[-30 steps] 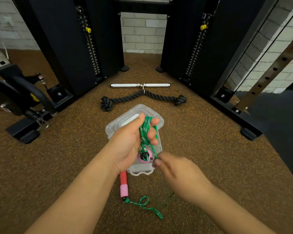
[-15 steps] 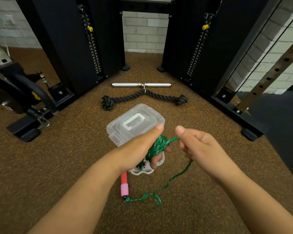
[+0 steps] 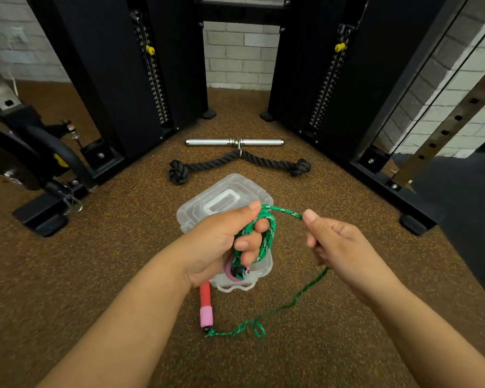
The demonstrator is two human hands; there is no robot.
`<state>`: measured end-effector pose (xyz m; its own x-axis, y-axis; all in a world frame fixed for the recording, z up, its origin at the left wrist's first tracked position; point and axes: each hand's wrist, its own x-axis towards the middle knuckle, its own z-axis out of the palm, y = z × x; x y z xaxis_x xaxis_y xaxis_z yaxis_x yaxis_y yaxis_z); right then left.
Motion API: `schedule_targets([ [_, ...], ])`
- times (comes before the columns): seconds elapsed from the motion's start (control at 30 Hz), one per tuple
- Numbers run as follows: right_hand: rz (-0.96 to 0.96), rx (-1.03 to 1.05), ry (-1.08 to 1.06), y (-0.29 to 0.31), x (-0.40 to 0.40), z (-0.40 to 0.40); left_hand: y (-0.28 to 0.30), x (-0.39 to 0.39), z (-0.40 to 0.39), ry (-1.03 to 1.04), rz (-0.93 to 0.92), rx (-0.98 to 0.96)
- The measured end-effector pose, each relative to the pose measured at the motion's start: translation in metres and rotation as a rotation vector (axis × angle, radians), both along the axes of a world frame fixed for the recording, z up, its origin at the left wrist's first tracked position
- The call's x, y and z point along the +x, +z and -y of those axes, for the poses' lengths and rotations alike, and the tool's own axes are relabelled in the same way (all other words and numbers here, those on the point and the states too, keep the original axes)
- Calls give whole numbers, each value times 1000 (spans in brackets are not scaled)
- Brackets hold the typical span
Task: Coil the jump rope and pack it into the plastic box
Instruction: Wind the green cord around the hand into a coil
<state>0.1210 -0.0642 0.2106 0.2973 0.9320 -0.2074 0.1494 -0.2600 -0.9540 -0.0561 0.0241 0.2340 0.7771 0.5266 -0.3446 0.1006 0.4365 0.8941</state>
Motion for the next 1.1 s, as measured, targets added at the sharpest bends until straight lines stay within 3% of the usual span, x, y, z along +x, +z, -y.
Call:
schedule_targets([
  [0.2, -5, 97, 29, -4, -2, -2, 2, 1, -2, 124, 97, -76],
  [0.3, 61, 52, 33, -11, -3, -1, 3, -1, -4, 214, 186, -159],
  [0.43, 219, -25, 95, -24, -12, 1, 2, 0, -6, 302, 262, -220],
  [0.57, 370, -42, 292, -33, -26, 4, 1, -2, -9, 372, 294, -240],
  [0.7, 614, 4, 472, -24, -37, 9, 3, -3, -11, 429, 332, -283],
  [0.77, 651, 69, 509, -16, -42, 10, 4, -3, -10, 425, 270, -207],
  [0.93, 261, 195, 408, 24, -40, 11, -7, -4, 0, 149, -284, 345],
  [1.03, 64, 219, 317, 40, -27, 10, -8, -4, 6, -45, -285, 327],
  [1.1, 69, 219, 240, 40, -18, 8, -4, -5, 6, -102, -270, 307],
])
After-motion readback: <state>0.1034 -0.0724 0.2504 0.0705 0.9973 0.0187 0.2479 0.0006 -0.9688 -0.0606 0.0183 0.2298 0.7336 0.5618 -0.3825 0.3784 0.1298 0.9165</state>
